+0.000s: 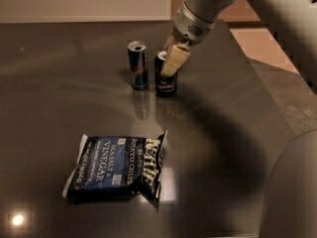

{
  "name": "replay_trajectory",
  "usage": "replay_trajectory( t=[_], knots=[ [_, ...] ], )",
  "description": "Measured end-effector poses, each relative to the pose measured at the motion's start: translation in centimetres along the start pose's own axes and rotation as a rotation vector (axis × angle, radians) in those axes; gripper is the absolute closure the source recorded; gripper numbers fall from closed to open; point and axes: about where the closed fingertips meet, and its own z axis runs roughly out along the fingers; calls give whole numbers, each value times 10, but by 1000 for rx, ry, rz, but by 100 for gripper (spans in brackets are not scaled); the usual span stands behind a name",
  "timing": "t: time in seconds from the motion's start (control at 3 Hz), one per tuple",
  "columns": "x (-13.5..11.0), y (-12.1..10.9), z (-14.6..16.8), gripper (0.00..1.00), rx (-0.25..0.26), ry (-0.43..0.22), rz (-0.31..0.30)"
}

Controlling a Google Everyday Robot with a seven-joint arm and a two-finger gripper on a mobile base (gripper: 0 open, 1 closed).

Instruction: Move pepsi can near redbull can

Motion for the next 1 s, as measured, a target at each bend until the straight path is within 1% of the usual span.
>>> replay_trajectory(
  t=[0.33,1.0],
  knots=[
    [0,-6,7,59,-5,7,-3],
    [0,-10,13,13,-3,-3,-4]
  ],
)
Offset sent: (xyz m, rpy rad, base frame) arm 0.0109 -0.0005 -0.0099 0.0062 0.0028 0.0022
